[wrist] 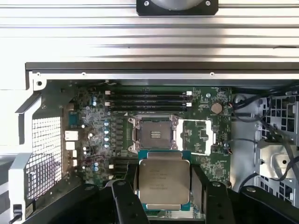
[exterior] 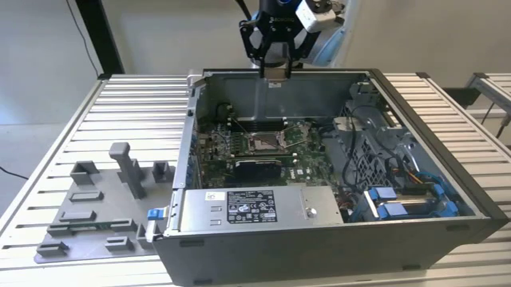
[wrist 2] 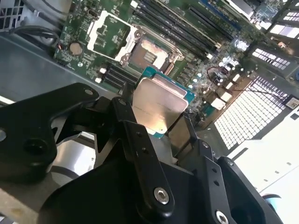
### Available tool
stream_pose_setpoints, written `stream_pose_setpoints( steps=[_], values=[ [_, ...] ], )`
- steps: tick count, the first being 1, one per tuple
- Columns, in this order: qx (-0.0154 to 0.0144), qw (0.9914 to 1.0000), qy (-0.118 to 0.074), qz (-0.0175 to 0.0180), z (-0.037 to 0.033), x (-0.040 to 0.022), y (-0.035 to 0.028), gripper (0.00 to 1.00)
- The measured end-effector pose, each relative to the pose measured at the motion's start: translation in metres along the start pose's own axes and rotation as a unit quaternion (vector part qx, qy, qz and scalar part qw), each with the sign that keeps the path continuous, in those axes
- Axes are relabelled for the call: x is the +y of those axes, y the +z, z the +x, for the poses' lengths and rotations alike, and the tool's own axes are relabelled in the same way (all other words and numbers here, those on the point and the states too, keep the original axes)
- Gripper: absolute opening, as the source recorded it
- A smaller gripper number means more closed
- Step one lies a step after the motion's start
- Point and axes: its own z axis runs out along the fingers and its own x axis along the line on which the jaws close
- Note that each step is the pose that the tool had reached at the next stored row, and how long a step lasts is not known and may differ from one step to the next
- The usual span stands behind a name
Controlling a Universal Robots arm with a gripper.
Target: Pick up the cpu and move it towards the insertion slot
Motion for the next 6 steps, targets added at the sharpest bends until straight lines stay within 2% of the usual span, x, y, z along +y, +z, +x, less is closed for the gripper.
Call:
stream_pose_setpoints(
  steps=[6],
  values=[
    [0.0011, 1.00000, 0.000, 0.0001, 0.0000, 0.0000, 0.0000, 0.00]
  ],
)
